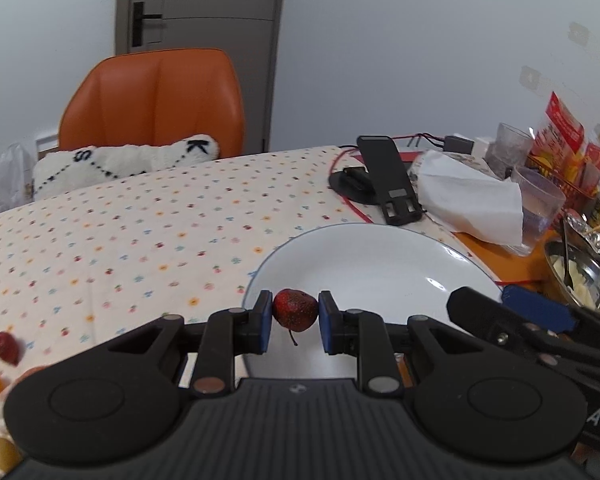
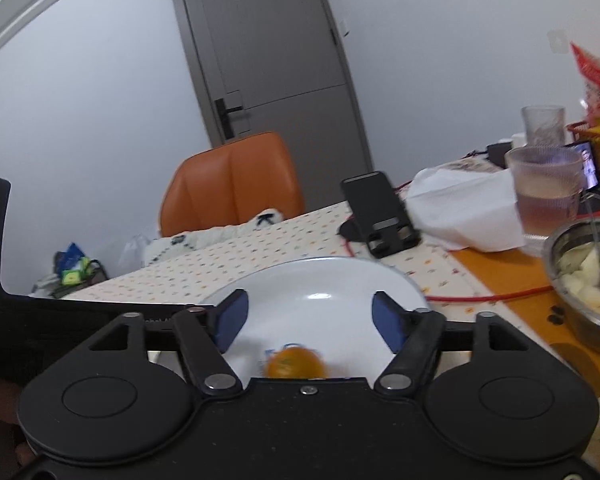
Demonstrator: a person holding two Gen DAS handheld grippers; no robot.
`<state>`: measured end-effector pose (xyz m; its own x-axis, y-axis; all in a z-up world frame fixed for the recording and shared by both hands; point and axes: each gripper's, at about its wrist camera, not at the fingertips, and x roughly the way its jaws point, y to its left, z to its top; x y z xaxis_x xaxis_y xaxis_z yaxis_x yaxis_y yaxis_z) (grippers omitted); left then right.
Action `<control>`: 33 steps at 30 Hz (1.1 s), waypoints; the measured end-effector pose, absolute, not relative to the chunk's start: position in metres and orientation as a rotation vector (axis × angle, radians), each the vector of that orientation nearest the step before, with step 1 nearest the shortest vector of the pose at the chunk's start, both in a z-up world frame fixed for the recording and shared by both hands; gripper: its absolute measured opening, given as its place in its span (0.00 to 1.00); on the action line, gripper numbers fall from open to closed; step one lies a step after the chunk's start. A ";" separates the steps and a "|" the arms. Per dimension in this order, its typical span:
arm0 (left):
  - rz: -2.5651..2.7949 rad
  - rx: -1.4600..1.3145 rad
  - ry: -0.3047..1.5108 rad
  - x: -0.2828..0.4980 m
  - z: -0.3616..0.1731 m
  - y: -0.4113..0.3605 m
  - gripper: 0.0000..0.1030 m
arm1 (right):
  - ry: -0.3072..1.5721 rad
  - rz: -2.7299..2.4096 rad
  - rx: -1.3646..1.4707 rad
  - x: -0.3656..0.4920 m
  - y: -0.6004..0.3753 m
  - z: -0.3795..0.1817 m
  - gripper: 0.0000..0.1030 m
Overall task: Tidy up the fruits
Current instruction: 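Carry both fruits over the white plate while the right gripper releases the orange, then open the left gripper to drop the red plum into the plate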
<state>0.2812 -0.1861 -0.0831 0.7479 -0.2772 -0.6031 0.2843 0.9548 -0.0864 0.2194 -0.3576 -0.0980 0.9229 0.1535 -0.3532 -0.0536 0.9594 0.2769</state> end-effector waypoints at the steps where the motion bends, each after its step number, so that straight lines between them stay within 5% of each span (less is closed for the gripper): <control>1: -0.314 0.011 0.660 0.283 -0.084 -0.187 0.22 | 0.385 0.105 0.269 0.221 -0.360 -0.099 0.68; 25: -0.257 -0.047 0.593 0.255 -0.060 -0.141 0.26 | 0.426 0.120 0.220 0.220 -0.344 -0.097 0.68; 33: -0.191 -0.077 0.512 0.214 -0.042 -0.100 0.63 | 0.421 0.156 0.120 0.200 -0.309 -0.078 0.68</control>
